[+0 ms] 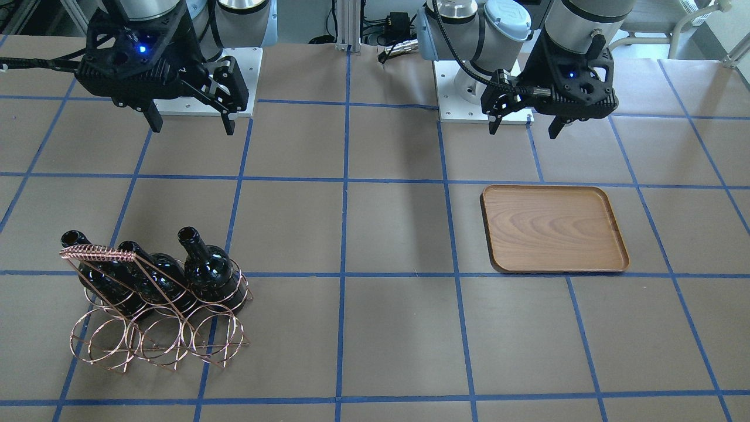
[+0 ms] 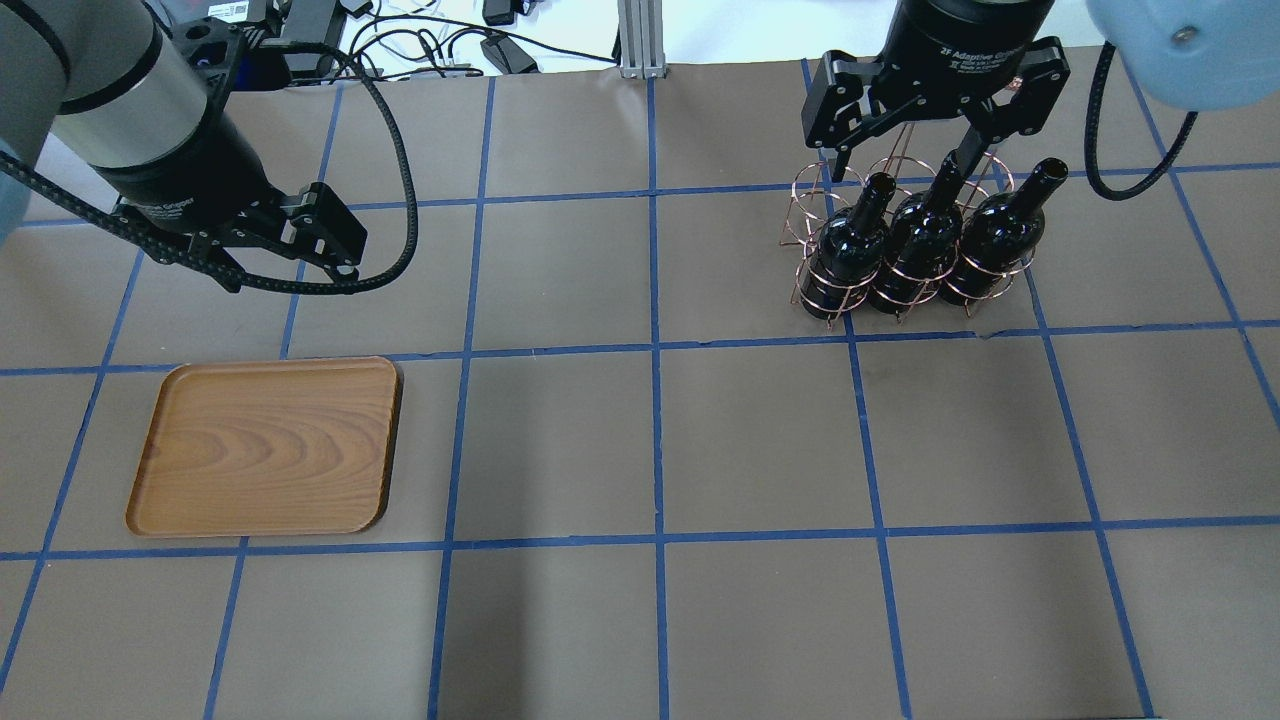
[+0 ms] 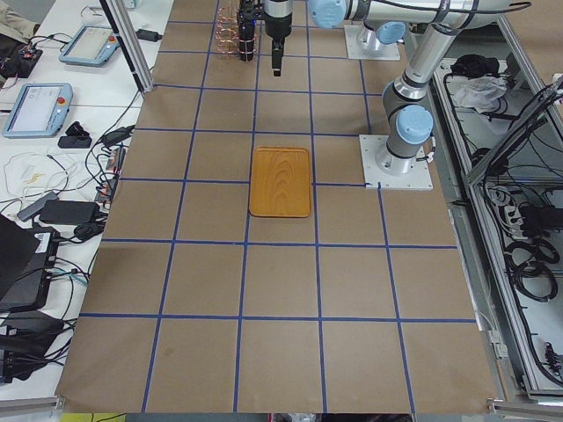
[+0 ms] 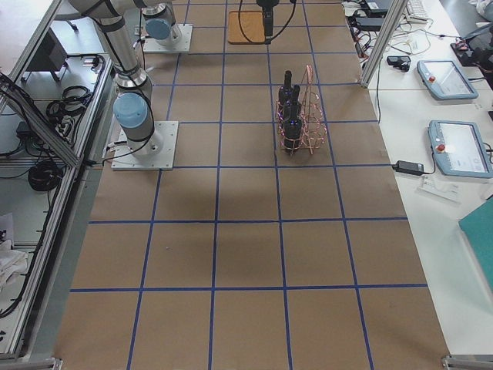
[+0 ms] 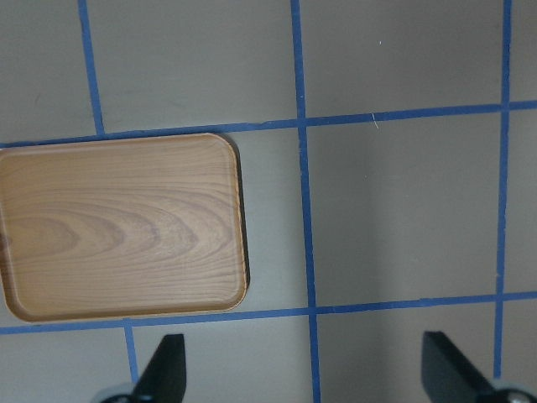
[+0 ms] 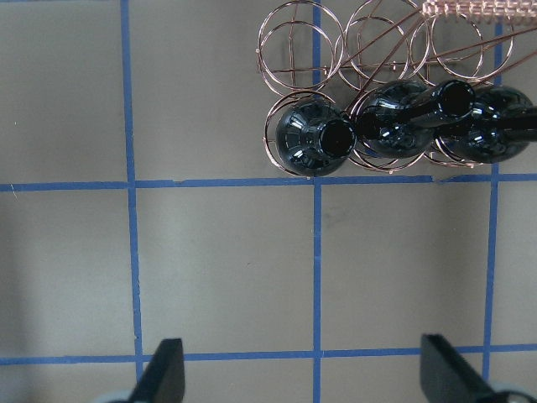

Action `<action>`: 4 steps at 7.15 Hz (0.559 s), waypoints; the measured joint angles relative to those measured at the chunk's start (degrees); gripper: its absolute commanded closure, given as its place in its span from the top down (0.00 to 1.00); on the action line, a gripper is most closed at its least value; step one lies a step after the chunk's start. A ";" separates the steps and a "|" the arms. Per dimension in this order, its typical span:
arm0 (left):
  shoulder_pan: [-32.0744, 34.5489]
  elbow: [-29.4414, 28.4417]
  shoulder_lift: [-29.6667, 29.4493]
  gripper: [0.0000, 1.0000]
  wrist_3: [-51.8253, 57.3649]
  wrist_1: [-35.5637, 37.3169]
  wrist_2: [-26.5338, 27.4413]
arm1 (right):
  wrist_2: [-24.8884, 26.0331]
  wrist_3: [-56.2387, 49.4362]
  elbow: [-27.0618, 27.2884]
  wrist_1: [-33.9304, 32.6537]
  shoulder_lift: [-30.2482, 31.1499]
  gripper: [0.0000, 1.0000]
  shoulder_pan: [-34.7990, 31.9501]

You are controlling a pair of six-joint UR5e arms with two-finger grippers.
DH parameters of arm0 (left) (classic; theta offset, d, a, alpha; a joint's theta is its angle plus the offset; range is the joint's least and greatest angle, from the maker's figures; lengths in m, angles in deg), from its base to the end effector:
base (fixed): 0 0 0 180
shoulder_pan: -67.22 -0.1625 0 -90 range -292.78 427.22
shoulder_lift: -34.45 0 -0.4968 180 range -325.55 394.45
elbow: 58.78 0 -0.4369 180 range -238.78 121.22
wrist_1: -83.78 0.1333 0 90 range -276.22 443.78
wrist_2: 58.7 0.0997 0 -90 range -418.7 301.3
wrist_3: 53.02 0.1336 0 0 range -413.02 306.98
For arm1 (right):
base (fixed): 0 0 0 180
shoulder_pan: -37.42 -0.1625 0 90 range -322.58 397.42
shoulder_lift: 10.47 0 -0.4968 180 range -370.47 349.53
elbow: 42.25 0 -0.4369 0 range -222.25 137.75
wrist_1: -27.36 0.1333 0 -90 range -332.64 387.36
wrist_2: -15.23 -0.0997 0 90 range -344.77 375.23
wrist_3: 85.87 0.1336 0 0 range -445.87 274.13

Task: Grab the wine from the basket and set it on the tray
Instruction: 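Lower the right gripper over the wine rack toward the bottles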

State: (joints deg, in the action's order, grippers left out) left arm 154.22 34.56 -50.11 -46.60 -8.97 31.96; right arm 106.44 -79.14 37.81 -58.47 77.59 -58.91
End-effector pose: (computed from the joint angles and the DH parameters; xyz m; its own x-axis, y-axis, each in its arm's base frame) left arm -0.1061 -0.4939 0.5384 -0.9982 0.0598 -0.0102 0.0597 0.9981 0.0126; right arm 0.1912 -0.5401 0.5932 -0.9999 0.0081 0.0131 0.0072 0.9976 -0.0688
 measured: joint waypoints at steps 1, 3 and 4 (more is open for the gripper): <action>0.00 0.03 0.00 1.00 0.00 -0.04 0.03 | -0.31 0.25 0.08 -0.31 0.09 1.00 0.00; 0.01 0.07 0.00 1.00 0.00 -0.04 0.04 | -0.17 0.40 0.71 -2.39 -0.28 1.00 0.99; 0.01 0.08 0.01 1.00 0.00 -0.01 0.04 | -0.38 -0.86 0.82 -3.58 -1.34 1.00 3.18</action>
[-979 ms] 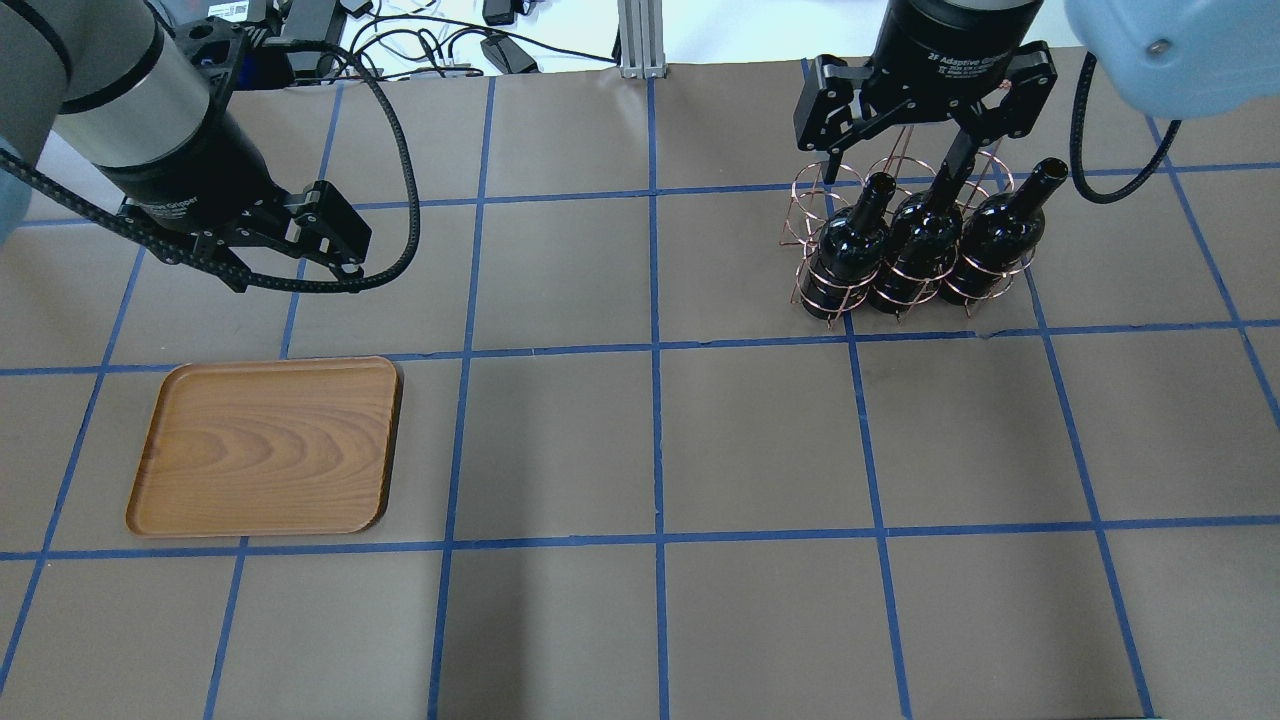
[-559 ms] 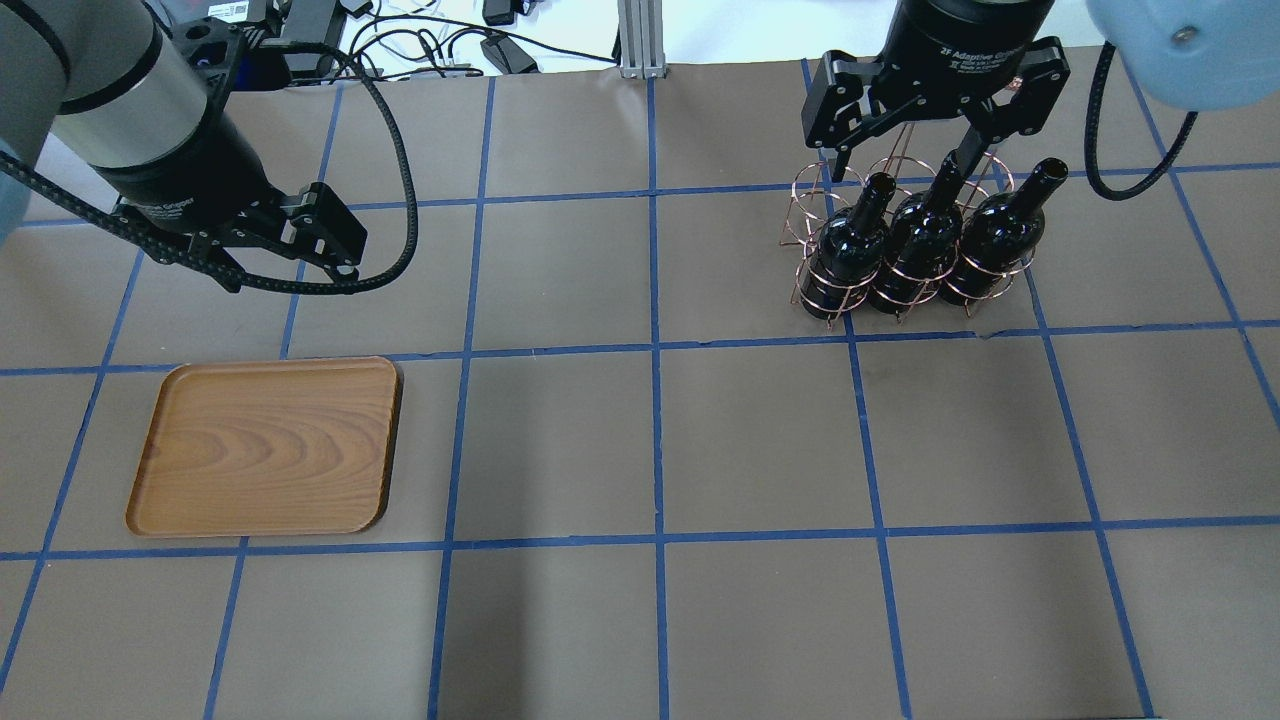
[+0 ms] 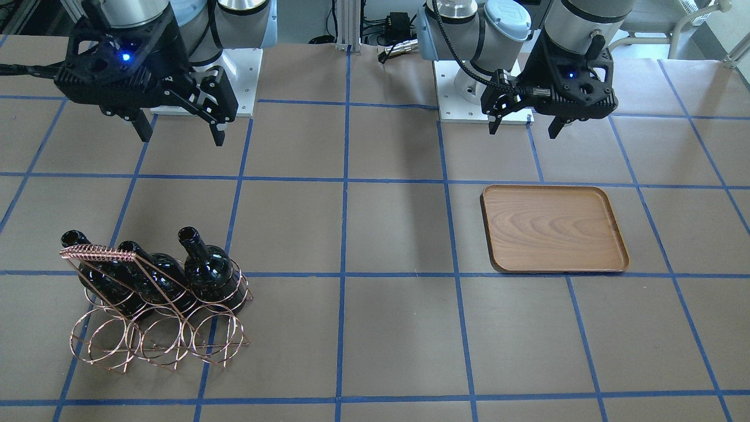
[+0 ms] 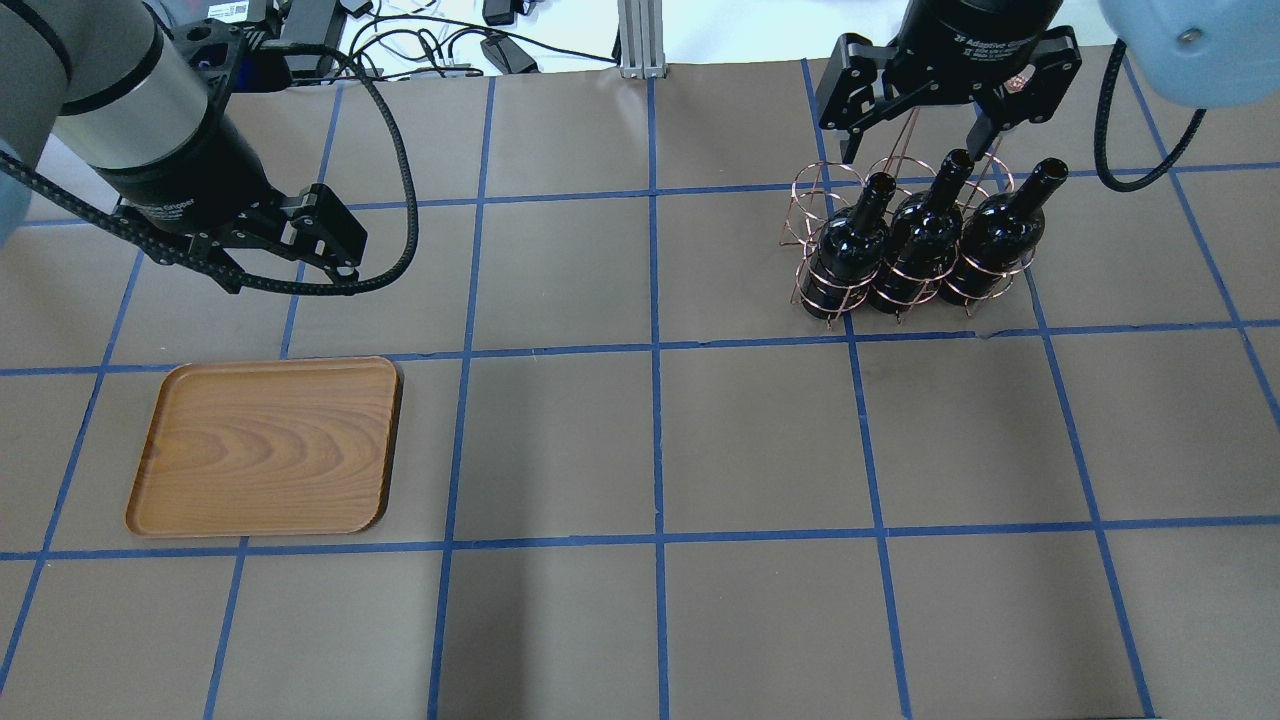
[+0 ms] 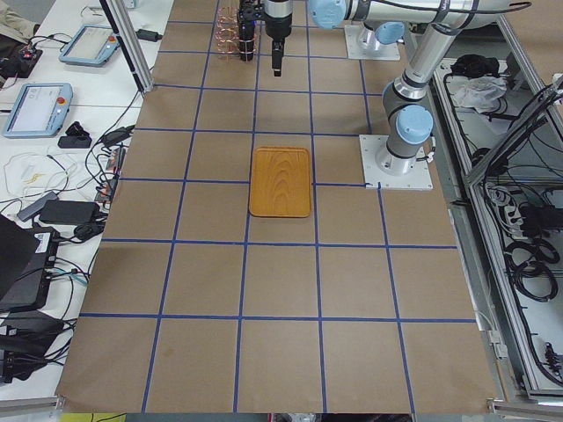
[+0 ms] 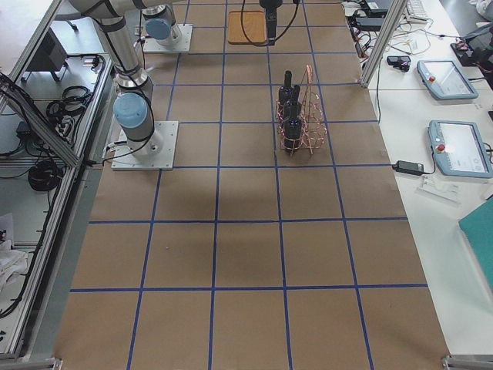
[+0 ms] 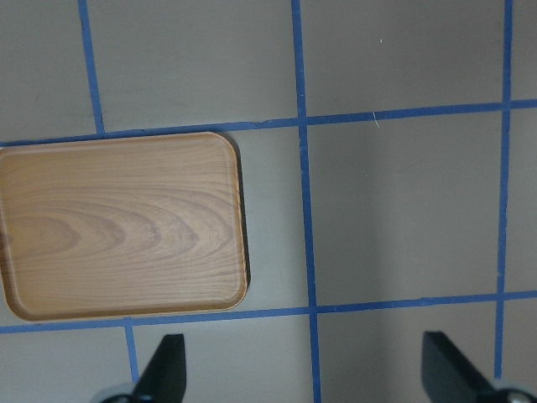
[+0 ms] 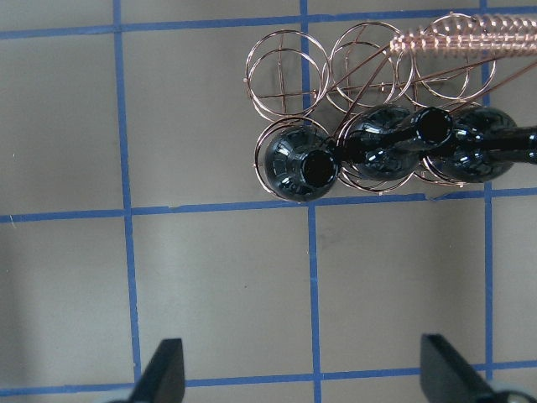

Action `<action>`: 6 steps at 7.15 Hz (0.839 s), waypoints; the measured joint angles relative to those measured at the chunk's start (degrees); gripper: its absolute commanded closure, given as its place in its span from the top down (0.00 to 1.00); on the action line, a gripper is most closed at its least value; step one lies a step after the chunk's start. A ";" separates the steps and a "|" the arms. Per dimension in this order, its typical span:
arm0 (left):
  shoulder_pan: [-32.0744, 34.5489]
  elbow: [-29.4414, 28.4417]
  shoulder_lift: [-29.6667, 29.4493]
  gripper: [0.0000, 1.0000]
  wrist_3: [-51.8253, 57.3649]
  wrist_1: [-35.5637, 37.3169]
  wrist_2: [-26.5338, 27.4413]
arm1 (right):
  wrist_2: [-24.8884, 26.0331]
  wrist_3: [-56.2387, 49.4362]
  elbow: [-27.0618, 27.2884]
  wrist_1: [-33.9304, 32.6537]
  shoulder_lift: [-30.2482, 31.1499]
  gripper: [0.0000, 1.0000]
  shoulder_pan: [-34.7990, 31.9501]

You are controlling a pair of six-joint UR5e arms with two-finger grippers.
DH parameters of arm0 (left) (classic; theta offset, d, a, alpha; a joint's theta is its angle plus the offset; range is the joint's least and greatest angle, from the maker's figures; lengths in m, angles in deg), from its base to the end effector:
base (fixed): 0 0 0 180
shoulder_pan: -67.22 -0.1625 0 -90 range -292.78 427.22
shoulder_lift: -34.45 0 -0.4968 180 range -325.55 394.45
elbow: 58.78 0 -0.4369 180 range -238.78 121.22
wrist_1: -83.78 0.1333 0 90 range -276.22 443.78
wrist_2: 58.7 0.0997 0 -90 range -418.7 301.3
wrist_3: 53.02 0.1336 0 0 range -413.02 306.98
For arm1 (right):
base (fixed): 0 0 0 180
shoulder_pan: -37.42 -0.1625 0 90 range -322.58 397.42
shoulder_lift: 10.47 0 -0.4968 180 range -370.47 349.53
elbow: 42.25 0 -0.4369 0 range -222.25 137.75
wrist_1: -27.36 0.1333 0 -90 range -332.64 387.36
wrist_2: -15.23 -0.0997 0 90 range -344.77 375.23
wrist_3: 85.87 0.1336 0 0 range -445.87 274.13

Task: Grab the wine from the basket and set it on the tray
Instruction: 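Lower the right gripper over the wine rack toward the bottles, then grasp a dark wine bottle neck with the right gripper and lift it out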

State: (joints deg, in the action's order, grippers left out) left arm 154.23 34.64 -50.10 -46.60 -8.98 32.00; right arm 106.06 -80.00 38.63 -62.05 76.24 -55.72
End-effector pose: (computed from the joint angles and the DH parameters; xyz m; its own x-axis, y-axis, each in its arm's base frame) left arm -0.1061 -0.4936 0.5377 -0.9981 0.0600 -0.0107 0.0598 0.9981 0.0140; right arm 0.1626 -0.5666 0.5789 -0.9988 0.0485 0.0050 0.0479 0.9946 -0.0923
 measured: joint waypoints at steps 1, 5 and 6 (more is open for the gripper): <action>0.00 0.00 0.00 1.00 0.00 0.02 0.00 | -0.27 -3.05 0.05 -1.02 -1.85 1.00 3.33; -0.08 0.01 0.00 1.00 0.00 0.02 0.06 | -0.42 -7.38 0.23 -5.91 -9.55 0.96 8.49; -0.07 0.01 0.00 1.00 0.00 0.03 0.03 | -0.38 -7.58 0.62 -6.47 -10.60 0.93 8.55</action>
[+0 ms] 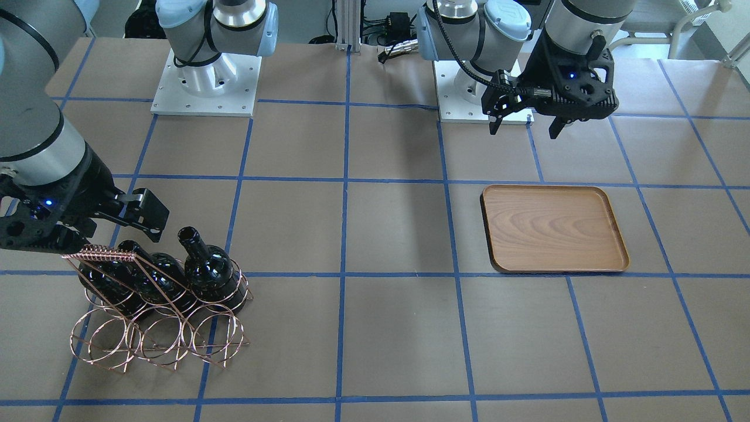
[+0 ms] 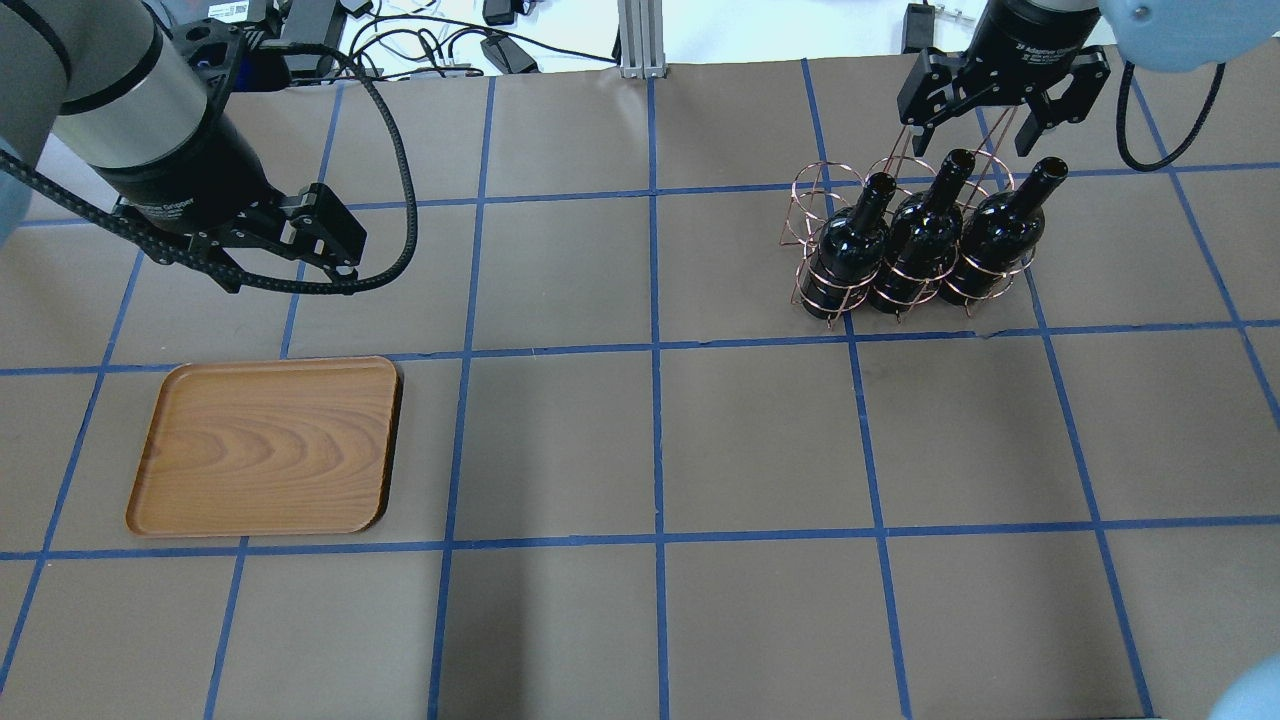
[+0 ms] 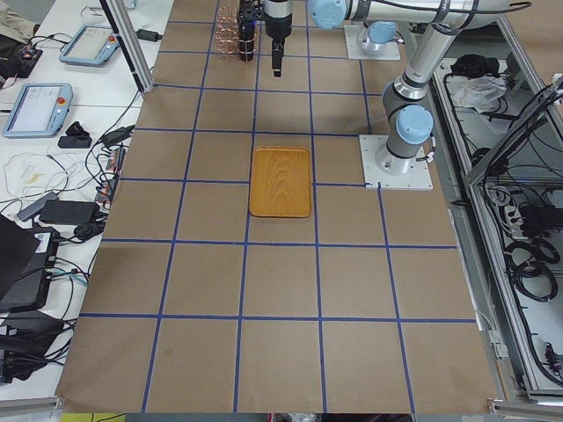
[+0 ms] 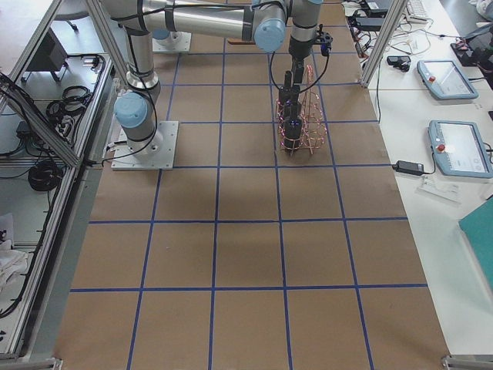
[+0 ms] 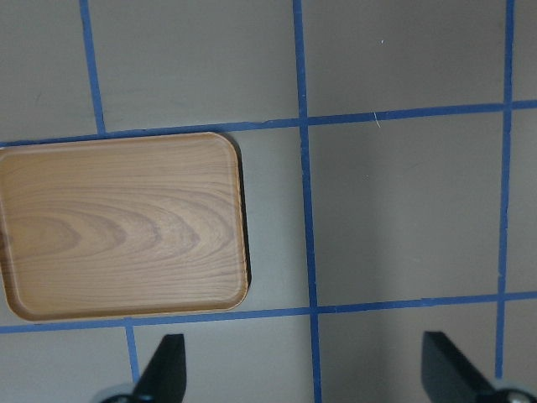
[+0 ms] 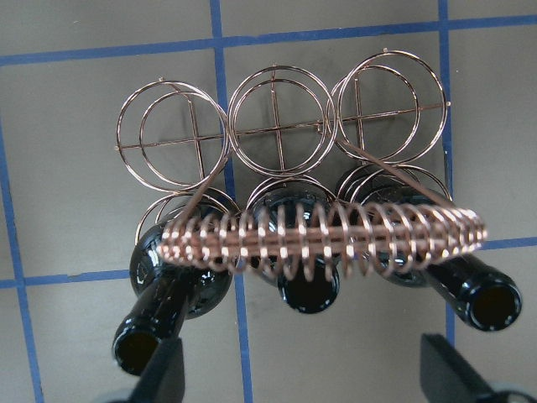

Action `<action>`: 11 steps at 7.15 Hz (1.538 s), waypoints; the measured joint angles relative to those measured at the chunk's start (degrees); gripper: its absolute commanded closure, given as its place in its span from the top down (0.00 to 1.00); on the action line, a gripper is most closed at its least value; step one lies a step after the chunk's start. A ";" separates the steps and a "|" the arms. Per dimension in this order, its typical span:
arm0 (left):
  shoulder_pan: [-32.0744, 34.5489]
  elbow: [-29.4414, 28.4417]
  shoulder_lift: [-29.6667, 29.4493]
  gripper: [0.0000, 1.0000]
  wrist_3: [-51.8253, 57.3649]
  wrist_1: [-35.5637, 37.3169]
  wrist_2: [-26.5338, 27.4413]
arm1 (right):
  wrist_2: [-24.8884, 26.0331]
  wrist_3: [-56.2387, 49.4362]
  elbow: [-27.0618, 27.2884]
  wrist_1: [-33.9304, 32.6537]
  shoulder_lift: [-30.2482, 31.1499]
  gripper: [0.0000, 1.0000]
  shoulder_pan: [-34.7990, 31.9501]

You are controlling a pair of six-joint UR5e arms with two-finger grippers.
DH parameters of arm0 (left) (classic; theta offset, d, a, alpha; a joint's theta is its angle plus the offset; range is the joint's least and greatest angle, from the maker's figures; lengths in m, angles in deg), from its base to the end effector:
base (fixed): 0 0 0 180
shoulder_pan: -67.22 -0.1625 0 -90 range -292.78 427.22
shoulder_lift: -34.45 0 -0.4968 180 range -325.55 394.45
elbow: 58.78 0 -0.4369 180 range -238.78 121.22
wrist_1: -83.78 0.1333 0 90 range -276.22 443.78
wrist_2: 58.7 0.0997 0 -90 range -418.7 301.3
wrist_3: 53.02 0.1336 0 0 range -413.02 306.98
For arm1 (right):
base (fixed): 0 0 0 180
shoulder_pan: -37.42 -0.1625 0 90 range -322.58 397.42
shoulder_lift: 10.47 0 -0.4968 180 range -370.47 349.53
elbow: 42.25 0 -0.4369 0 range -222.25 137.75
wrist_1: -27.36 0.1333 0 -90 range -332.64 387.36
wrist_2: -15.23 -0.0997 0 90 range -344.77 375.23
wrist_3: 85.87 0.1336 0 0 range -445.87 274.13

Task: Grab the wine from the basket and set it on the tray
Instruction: 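Grasp a dark wine bottle neck with the right gripper and lift it out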

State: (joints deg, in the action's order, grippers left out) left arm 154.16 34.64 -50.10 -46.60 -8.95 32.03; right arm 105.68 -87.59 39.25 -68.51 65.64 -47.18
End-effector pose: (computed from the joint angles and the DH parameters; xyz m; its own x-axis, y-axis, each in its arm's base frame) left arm -0.1054 -0.4938 0.5377 -0.9982 0.0588 -0.0113 0.0586 0.9982 0.0136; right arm 0.0700 -0.6646 0.4710 -0.9979 0.0642 0.0081 0.0642 0.9979 -0.0081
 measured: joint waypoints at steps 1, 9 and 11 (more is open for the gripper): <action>0.03 0.00 0.00 1.00 0.00 -0.02 -0.02 | 0.04 -0.16 0.56 -0.26 -0.67 0.88 0.02; 0.05 0.09 0.00 1.00 0.00 0.00 0.75 | 0.07 -0.69 1.74 -5.69 -2.56 0.30 0.13; 0.01 0.09 -0.03 1.00 0.03 0.00 0.72 | 0.32 -0.43 0.32 -4.81 -0.80 0.30 0.16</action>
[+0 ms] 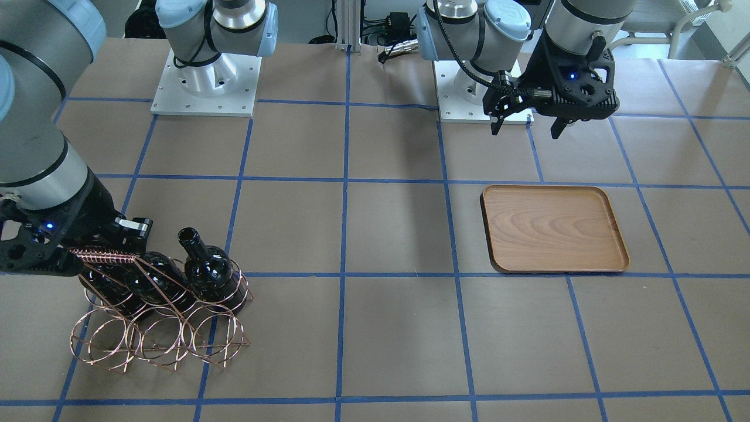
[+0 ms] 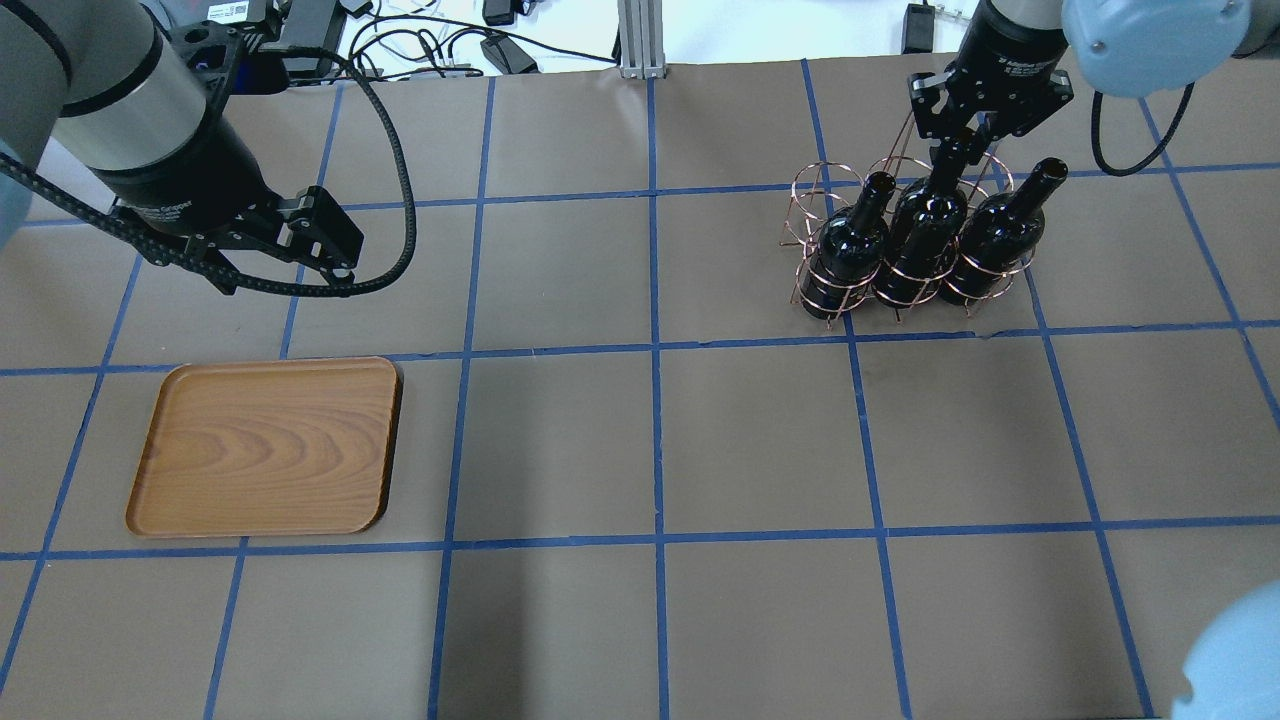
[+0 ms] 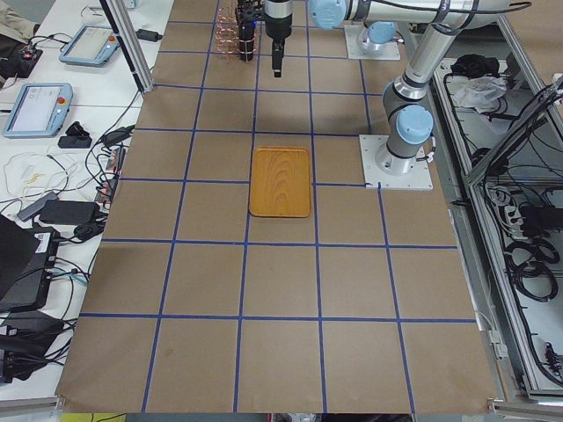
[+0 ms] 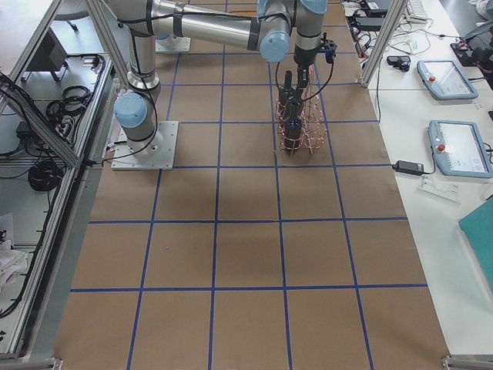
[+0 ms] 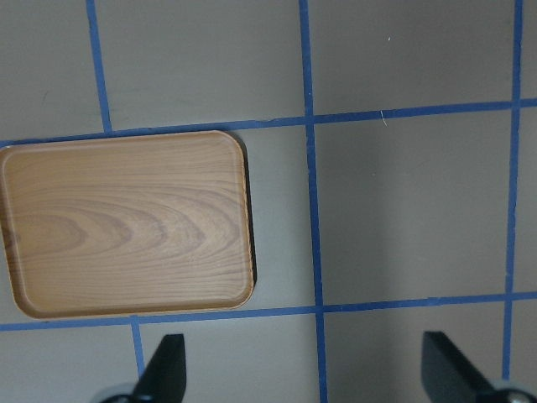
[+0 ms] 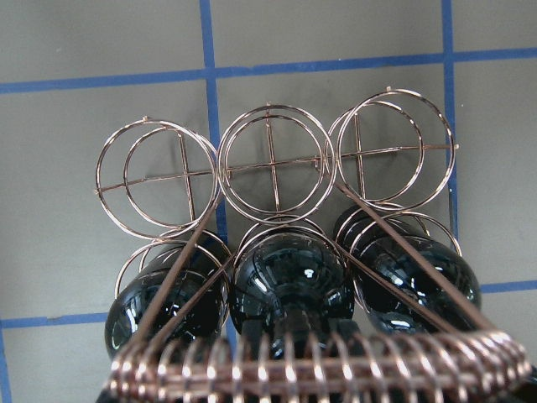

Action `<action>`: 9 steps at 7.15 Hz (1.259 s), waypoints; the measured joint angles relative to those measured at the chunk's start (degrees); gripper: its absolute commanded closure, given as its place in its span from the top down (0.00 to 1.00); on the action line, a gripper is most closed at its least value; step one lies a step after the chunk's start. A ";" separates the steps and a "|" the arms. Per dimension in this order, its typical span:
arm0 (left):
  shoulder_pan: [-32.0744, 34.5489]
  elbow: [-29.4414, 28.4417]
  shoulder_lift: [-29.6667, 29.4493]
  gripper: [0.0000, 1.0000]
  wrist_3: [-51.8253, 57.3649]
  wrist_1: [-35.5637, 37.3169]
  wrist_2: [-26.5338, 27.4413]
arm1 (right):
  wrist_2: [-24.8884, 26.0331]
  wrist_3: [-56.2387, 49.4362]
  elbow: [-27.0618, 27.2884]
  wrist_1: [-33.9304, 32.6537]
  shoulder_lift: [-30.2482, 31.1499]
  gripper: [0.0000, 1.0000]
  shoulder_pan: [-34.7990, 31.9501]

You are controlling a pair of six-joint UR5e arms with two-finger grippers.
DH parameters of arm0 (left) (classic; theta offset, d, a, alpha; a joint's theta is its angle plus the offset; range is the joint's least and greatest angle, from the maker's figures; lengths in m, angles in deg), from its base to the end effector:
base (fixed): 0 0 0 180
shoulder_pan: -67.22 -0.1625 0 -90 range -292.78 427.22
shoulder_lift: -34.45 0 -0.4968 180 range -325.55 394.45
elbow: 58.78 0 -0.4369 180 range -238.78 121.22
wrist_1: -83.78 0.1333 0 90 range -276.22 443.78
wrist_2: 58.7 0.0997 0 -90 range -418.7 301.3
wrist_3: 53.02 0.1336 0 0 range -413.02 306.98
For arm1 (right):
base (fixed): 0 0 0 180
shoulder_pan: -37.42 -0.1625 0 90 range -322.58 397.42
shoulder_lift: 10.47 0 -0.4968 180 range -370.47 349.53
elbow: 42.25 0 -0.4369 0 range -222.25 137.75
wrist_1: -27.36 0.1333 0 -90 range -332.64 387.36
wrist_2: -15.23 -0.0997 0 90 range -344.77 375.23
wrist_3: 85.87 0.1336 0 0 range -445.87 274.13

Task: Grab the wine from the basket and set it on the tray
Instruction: 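Grasp a dark wine bottle neck with the right gripper and lift it out, then carry the bottle with the right gripper toward the wooden tray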

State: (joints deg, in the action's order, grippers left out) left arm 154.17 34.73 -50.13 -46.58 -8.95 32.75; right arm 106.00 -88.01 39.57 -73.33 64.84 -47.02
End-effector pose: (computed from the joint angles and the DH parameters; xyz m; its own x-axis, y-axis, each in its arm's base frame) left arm -0.1038 -0.4937 0.5367 -0.9980 0.0595 -0.0235 0.0591 0.9981 0.0171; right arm 0.0660 -0.6788 0.4676 -0.9980 0.0607 0.0161 0.0594 0.9956 -0.0723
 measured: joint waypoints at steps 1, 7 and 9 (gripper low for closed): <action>0.02 0.00 -0.01 1.00 0.01 0.02 -0.03 | 0.02 0.07 -0.78 1.97 1.79 0.32 0.03; -1.76 -0.38 -0.05 1.00 -0.02 0.95 -0.20 | 0.78 0.20 -10.98 25.96 15.23 0.29 0.05; -4.23 -0.54 -0.06 1.00 -0.01 0.97 -0.24 | 0.51 0.59 -10.46 32.69 18.55 0.26 -0.48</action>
State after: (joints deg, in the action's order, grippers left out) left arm 149.94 34.19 -50.19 -46.58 -7.98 32.51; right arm 106.51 -87.42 29.11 -40.64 83.39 -47.50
